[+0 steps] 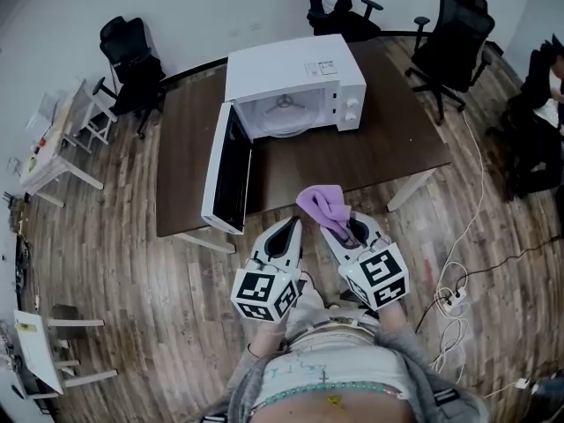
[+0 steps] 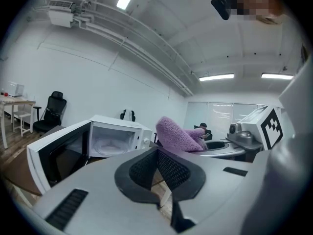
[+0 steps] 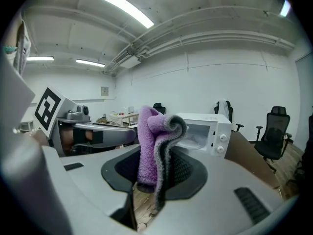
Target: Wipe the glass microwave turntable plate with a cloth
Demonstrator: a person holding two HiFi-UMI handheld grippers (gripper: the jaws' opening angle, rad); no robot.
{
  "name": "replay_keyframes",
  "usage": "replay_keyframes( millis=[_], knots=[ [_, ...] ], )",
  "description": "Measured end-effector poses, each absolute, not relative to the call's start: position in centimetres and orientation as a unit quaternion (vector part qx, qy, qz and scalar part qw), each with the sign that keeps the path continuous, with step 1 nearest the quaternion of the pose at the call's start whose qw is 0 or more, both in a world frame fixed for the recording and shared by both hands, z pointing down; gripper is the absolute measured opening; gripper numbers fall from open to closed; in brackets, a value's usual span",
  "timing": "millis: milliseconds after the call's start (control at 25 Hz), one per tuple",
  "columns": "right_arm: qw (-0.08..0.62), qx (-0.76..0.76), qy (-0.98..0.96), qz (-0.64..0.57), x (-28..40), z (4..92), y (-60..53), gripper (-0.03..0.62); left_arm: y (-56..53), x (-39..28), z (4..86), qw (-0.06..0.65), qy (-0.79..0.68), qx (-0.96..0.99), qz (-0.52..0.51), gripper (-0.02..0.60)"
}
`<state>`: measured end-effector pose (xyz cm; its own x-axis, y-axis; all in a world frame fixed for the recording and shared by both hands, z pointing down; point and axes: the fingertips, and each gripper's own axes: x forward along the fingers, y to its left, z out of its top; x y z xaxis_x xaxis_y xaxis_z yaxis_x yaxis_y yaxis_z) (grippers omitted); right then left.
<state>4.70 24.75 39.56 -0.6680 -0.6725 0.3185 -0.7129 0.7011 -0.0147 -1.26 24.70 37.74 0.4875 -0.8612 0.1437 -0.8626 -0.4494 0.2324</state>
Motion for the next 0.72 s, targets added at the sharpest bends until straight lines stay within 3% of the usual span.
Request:
replay_keyframes(
  millis=[720],
  knots=[
    [0.139,0.453,-0.876,0.091,2.3,40.3,16.9,0.120,15.9,-2.5,38.5,0.151,-0.418,0.896,0.010,0.011]
  ],
)
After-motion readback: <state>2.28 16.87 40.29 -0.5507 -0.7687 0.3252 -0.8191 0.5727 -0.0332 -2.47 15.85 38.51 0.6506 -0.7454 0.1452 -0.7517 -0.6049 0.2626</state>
